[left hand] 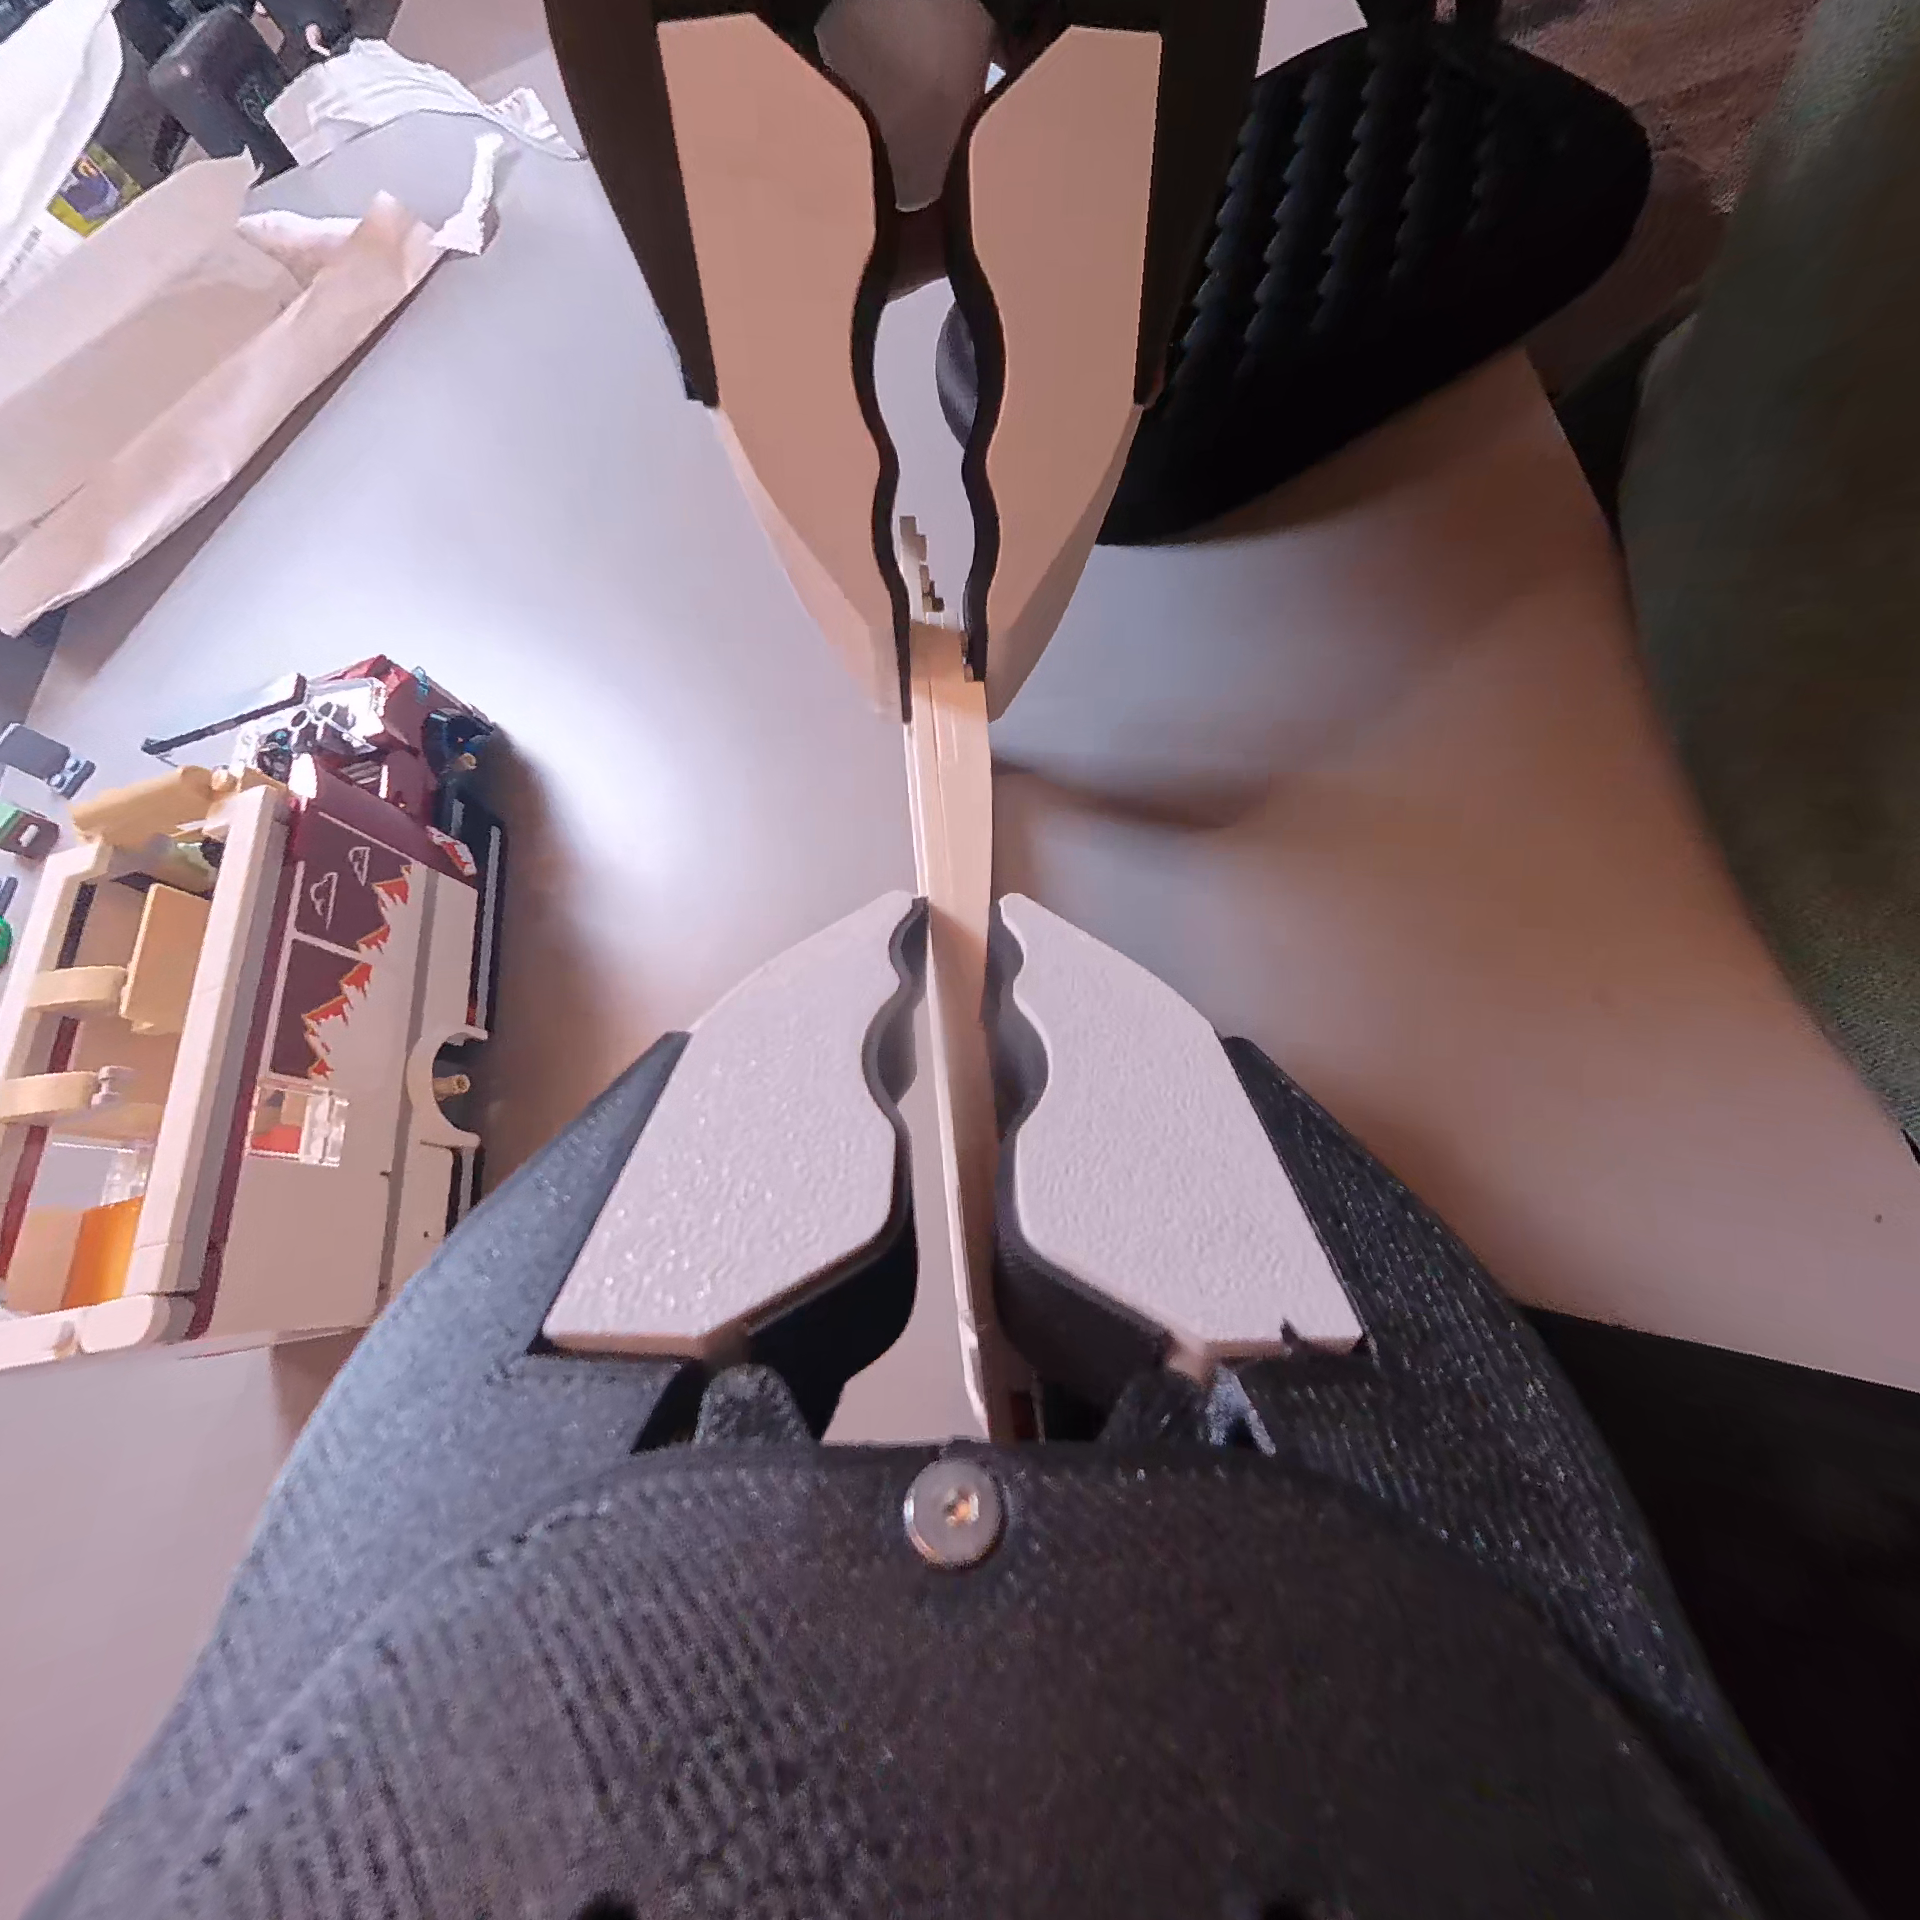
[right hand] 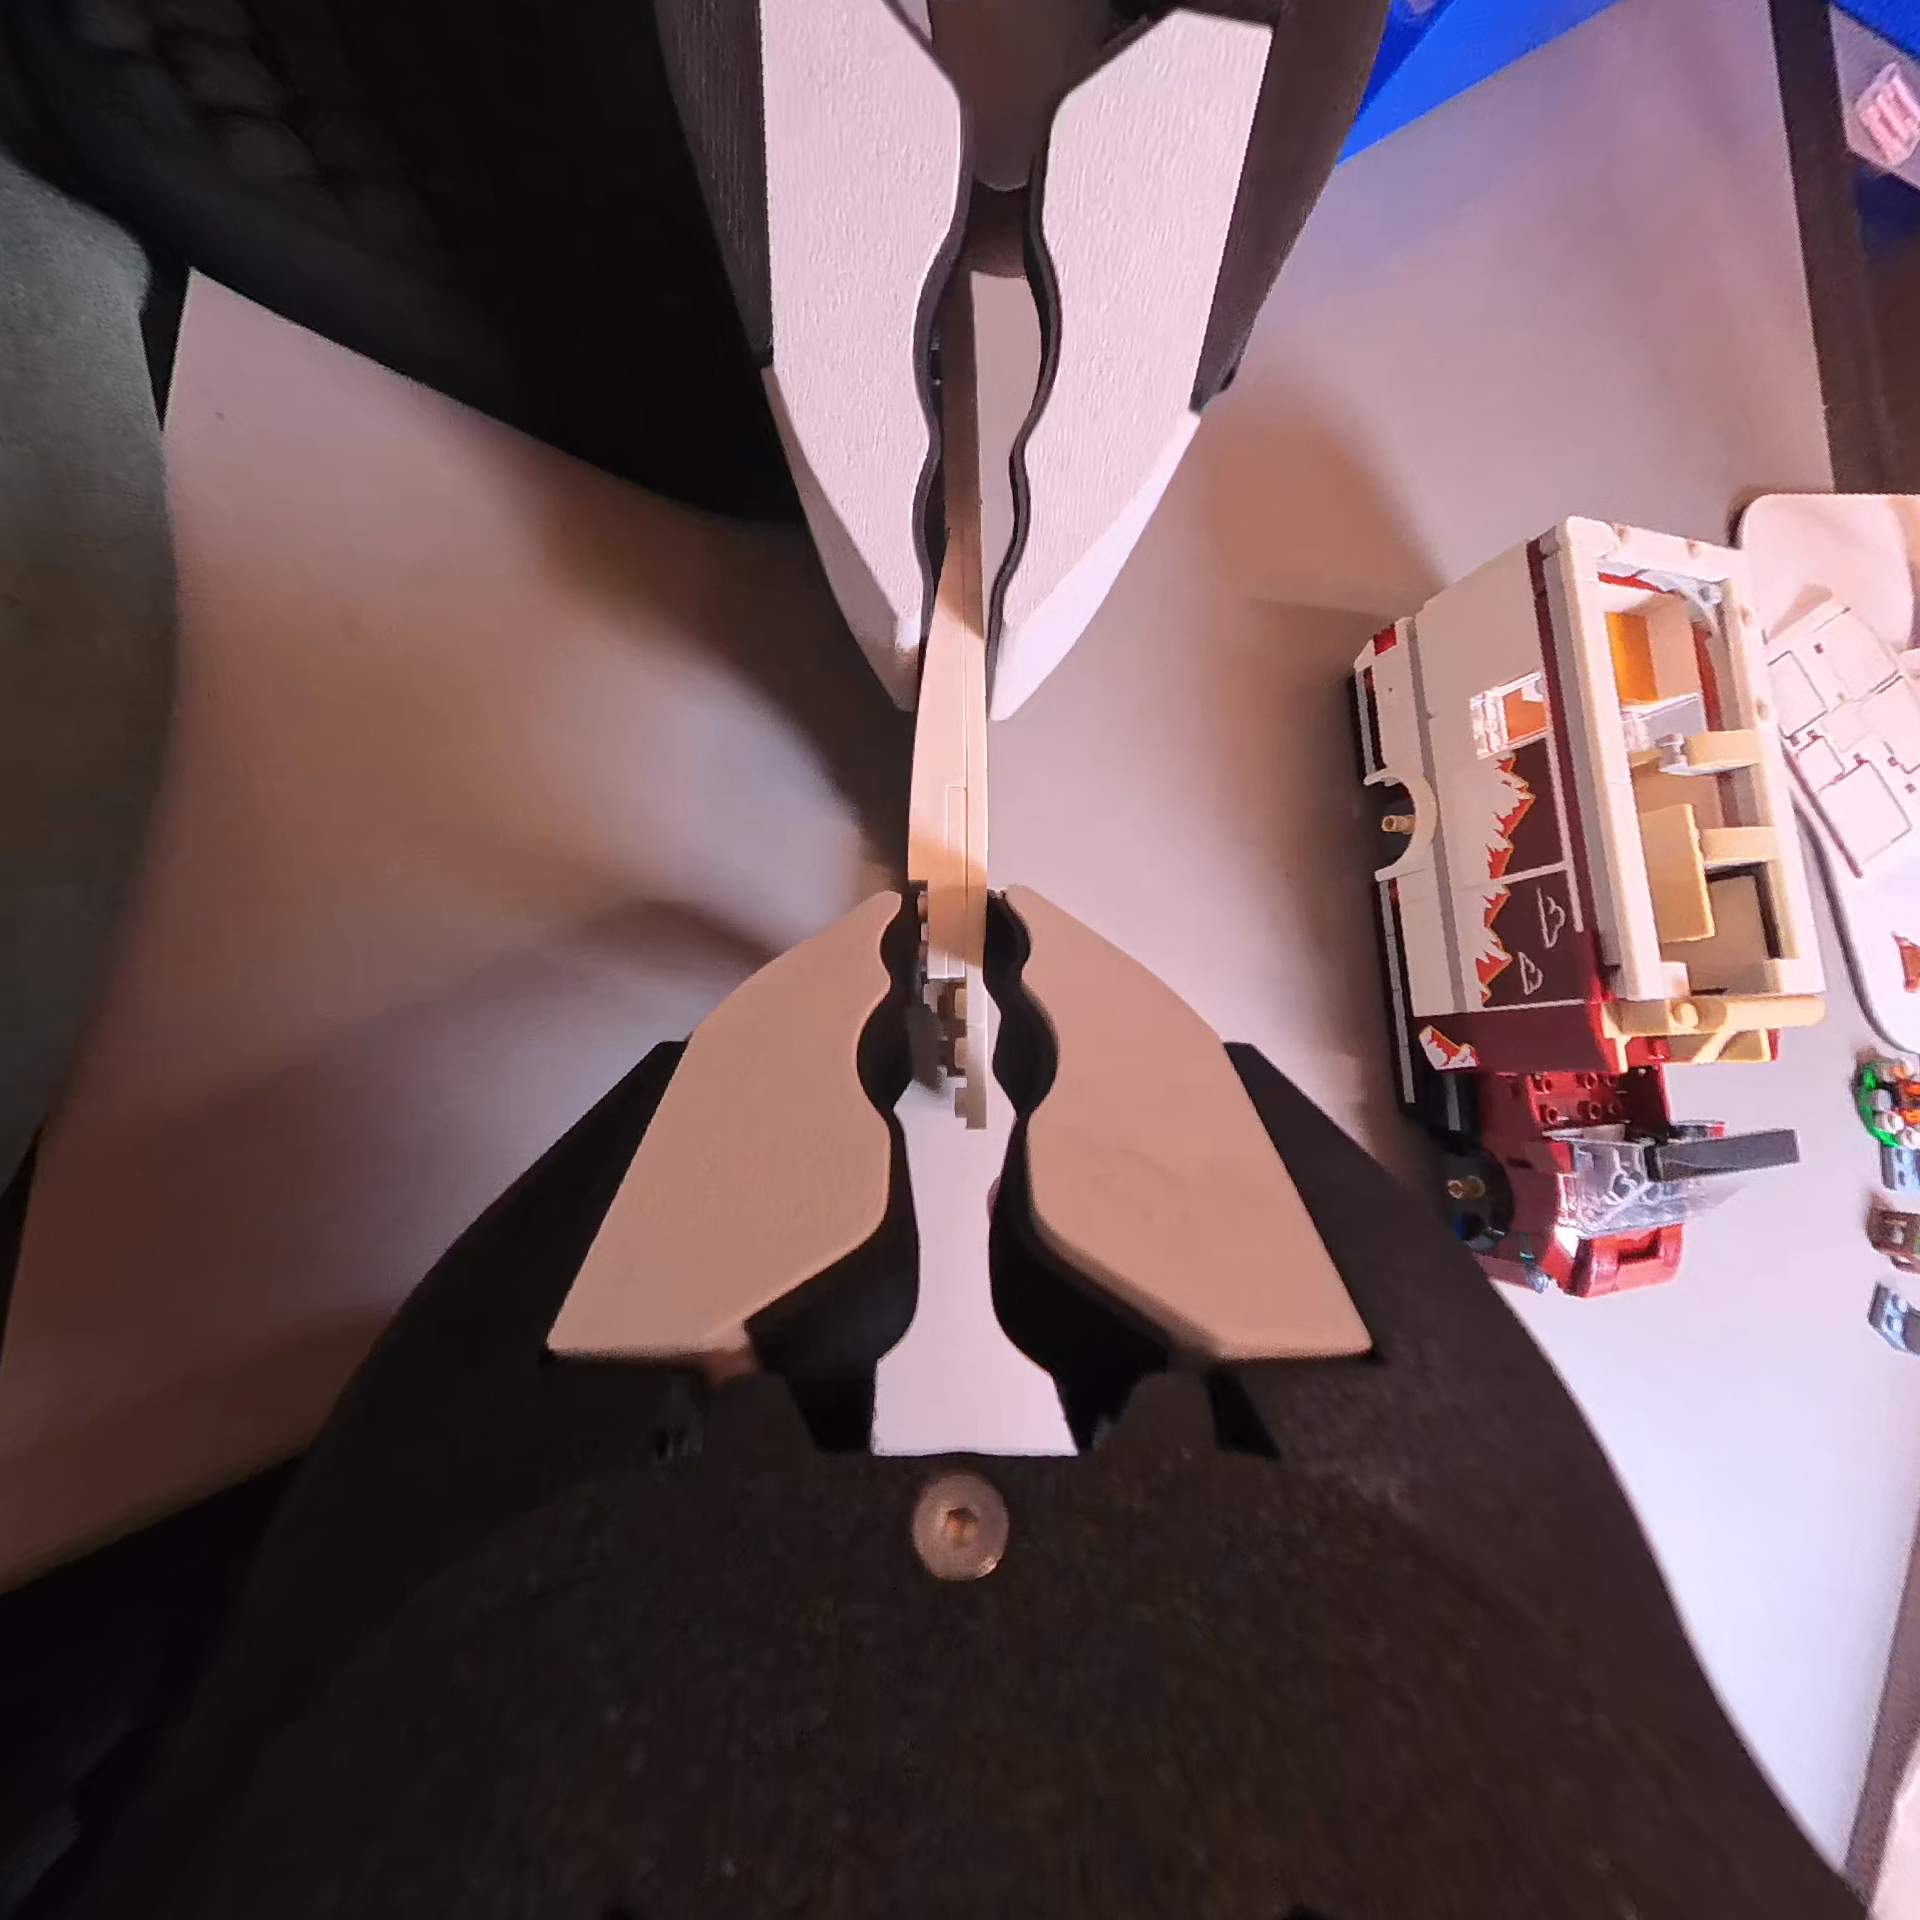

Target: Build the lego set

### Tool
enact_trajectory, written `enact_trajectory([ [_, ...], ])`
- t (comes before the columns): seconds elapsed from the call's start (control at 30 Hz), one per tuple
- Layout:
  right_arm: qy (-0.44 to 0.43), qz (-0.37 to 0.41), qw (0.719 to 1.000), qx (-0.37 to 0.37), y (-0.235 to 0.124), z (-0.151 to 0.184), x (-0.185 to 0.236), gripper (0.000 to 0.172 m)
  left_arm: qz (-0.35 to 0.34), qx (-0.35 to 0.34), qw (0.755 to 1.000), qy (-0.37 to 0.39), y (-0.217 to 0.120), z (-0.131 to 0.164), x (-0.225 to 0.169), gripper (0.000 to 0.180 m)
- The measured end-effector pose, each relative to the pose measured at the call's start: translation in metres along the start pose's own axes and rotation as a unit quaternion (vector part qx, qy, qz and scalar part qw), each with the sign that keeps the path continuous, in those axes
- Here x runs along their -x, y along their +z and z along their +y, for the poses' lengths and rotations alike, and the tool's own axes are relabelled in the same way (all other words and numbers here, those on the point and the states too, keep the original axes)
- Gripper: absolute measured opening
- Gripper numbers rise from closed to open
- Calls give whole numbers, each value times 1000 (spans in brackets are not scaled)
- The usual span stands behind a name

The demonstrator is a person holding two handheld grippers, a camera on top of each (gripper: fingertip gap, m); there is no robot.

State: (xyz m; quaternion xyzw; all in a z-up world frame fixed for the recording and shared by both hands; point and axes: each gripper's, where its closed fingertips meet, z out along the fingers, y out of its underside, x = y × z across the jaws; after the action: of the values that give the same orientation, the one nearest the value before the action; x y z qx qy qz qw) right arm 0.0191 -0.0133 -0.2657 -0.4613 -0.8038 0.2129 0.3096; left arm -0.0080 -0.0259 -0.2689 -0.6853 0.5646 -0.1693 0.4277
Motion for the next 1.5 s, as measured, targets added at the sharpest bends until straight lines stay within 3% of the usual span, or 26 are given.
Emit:
enact_trajectory([
  [0.3, -10, 4, 1000, -21, 4, -9, 4, 12, 7, 5, 1000, 1, 3, -3, -4, 12],
  [0.4, -18, -1, 999, -35, 6, -14, 9, 23, 8, 3, 1000, 0, 3, -3, -4, 12],
  [0.5, -22, 4, 999, -47, 7, -19, 7, 14, 10, 3, 1000, 4, 3, -3, -5, 12],
  [0.9, 20, 8, 998, -55, 11, -21, 1, 13, -10, 38, 999, 8, -2, 0, 0, 12],
  [1.07, -6, 34, 998, -61, 2, -29, -6, 14, -27, 9, 999, 18, -7, -8, 5, 12],
  [1.1, -12, 41, 997, -60, -1, -28, -8, 22, -33, 1, 999, 23, -9, -11, 6, 12],
  [1.23, -14, 36, 994, -102, -15, -33, -4, 13, -34, -34, 998, 32, -16, -27, 4, 12],
  [1.5, -22, 46, 997, -66, -19, -25, -2, 12, -39, -16, 999, 24, -8, -27, 4, 12],
])
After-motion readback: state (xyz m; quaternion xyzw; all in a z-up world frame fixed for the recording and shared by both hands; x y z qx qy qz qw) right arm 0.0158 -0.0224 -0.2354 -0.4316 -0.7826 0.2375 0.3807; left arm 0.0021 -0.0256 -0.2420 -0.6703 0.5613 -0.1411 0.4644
